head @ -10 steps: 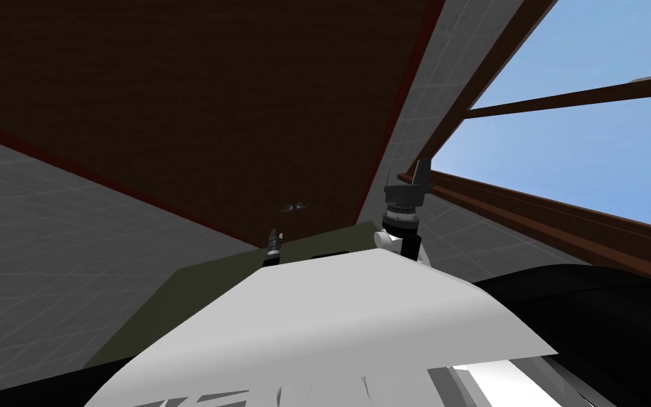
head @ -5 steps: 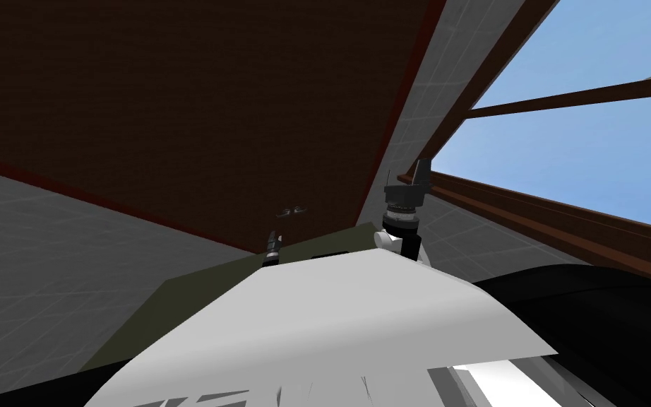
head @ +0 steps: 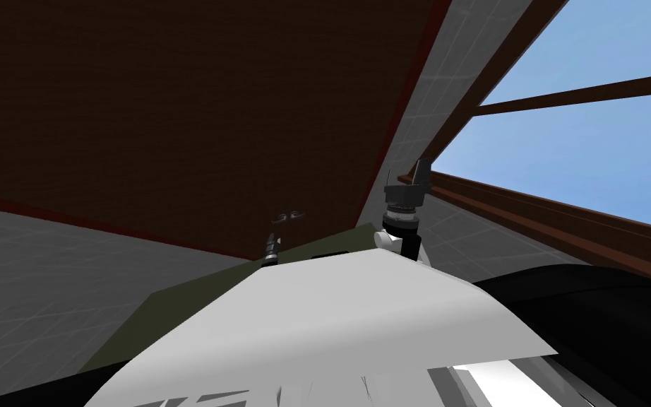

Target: Pull the door open

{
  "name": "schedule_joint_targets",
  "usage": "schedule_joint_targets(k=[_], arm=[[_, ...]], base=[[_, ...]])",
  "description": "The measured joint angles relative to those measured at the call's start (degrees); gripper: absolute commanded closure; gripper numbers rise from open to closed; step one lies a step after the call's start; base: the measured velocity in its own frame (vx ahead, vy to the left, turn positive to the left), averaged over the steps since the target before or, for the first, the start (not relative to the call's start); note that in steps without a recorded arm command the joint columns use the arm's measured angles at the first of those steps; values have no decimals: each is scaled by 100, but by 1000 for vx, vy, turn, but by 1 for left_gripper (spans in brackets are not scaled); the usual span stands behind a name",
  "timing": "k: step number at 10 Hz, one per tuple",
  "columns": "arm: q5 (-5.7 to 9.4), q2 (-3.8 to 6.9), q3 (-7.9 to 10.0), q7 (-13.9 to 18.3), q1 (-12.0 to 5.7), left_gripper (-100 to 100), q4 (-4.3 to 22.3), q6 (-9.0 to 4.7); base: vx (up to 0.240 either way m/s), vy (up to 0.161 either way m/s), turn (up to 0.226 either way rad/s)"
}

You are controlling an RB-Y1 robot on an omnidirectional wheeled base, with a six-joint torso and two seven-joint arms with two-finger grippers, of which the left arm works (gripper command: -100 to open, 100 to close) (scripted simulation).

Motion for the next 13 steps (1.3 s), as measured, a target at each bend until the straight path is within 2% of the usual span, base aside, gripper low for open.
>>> schedule_joint_targets(k=[1,2,3,4,5,6,7,9,10,11,12,13], arm=[[0,2,0,3,-3,-100,11,-7],[41,49,95,-26,79,-100,7,45],[87,151,189,-18,156,-100,9,115],[102,174,228,-20,119,-100,141,97],[144,210,324,-60,218,-100,31,206],[164,214,378,-101,231,-100,71,248],[170,238,390,-98,184,-100,211,188],[183,218,429,-132,76,-100,368,159],[167,191,388,-122,63,-100,253,202],[143,101,337,-148,35,-100,59,308],[127,64,306,-167,-56,-100,131,298],[94,32,232,-148,-289,-100,387,179]], base=[[42,27,106],[65,38,105],[48,26,10],[88,51,58],[98,53,40],[52,24,-9],[118,70,10],[176,133,-64],[173,98,-124],[115,21,-32],[105,-68,-115],[117,-97,-137]])
